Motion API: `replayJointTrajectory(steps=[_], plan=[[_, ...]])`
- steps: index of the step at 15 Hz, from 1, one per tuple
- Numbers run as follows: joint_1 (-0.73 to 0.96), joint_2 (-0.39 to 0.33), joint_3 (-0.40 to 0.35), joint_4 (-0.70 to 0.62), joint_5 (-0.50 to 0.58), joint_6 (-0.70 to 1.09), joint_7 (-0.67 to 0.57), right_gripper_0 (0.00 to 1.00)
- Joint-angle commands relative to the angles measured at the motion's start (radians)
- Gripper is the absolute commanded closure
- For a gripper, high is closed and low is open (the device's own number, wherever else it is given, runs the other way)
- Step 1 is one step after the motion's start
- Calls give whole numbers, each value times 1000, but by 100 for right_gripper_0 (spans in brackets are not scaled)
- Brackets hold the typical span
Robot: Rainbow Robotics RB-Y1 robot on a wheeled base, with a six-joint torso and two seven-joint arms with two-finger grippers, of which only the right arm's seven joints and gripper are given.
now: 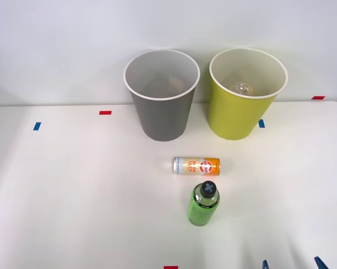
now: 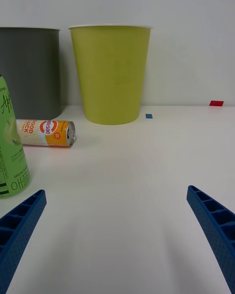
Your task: Put cans in the gray bin, plastic bottles in the light green bin
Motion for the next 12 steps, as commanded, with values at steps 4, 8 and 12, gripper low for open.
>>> replayJointTrajectory(steps=[4,8,12], plan=[[0,0,0,0,0,0,0,0],[0,0,0,0,0,0,0,0],[0,0,0,0,0,0,0,0]])
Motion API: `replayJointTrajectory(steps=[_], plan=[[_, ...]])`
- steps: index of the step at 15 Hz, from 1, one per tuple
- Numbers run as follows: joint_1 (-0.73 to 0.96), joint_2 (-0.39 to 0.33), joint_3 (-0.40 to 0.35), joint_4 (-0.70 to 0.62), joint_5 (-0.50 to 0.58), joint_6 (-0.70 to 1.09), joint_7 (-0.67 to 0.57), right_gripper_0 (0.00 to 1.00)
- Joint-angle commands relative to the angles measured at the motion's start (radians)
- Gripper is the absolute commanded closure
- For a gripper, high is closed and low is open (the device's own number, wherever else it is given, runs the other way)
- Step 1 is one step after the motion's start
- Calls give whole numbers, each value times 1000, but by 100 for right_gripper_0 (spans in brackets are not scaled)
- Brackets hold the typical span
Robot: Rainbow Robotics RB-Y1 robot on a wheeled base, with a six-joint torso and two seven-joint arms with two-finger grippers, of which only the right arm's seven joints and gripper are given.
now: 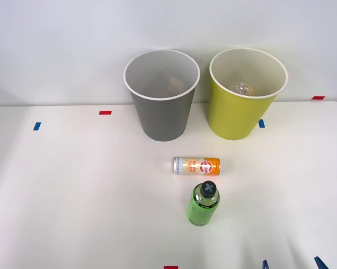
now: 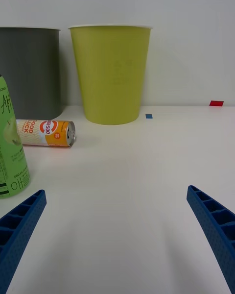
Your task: Put cans in the gray bin, plastic bottles in the light green bin
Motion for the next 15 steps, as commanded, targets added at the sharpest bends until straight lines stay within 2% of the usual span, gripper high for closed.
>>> replayJointTrajectory(steps=[1,9,11,13,15], plan=[[0,0,0,0,0,0,0,0],[0,0,0,0,0,0,0,0],[-25,14,3,44,8,-6,5,0],[-37,-14,17,44,-3,-31,2,0],[-61,-75,40,44,-12,-46,-6,0]])
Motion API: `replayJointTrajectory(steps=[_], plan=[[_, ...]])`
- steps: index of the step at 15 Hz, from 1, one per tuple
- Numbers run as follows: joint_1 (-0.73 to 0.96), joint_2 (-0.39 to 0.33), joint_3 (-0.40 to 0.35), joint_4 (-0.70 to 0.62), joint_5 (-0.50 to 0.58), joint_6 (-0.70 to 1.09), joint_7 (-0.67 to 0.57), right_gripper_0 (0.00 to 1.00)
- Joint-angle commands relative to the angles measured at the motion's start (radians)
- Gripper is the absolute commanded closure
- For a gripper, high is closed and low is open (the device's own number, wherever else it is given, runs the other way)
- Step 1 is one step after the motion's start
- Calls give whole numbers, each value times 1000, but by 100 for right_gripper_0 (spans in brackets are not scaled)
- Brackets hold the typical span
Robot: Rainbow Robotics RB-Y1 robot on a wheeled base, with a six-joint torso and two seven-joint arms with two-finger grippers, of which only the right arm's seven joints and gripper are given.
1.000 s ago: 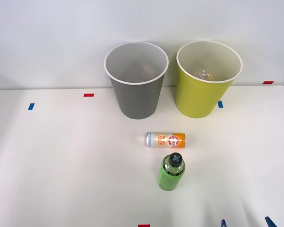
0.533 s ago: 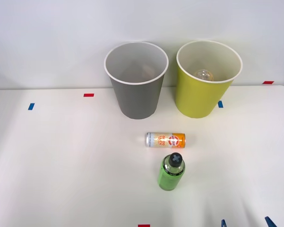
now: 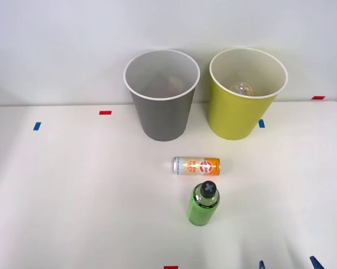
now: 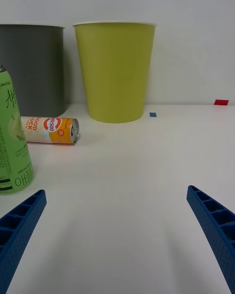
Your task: Put cans in the gray bin, plastic bottles in the light green bin
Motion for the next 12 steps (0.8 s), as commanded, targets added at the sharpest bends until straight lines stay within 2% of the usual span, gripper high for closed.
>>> replayJointTrajectory(steps=[1,4,7,12], plan=[[-37,-91,42,0,-20,-31,-13,0],[-70,-212,132,0,-101,-93,-14,0],[-119,-318,218,0,-123,-143,-20,0],[-264,-427,341,0,-186,-145,-5,0]])
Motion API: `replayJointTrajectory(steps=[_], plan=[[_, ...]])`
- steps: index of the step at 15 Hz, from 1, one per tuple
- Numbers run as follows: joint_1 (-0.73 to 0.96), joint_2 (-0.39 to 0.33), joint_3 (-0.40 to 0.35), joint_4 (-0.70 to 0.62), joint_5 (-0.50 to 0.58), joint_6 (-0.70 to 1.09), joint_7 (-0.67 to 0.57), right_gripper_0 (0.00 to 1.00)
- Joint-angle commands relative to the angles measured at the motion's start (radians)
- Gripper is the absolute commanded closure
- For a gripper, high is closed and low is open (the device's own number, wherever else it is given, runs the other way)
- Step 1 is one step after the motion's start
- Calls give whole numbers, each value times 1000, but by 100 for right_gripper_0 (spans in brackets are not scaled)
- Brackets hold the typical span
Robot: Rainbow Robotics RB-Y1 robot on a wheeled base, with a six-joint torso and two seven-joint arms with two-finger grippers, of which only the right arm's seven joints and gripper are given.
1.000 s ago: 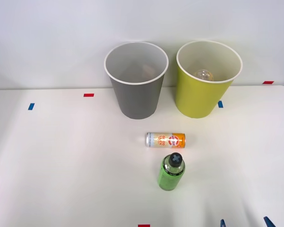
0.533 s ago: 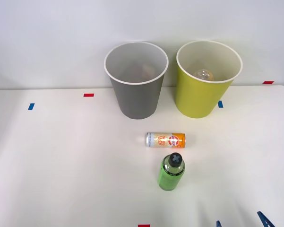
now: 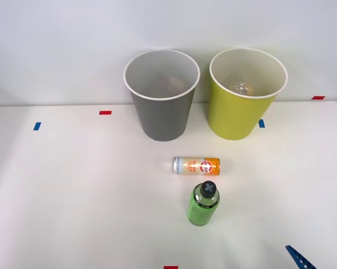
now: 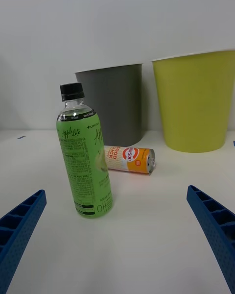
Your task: Put cans in the gray bin, plastic bottles in the light green bin
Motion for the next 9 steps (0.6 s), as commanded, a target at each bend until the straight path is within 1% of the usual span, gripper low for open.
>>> replayJointTrajectory(steps=[1,3,6,9], plan=[[-82,-50,57,0,-30,0,2,0],[-129,-65,78,0,-43,10,1,0],[-194,-67,115,1,-64,38,7,0],[-274,-67,175,14,-96,43,10,0]])
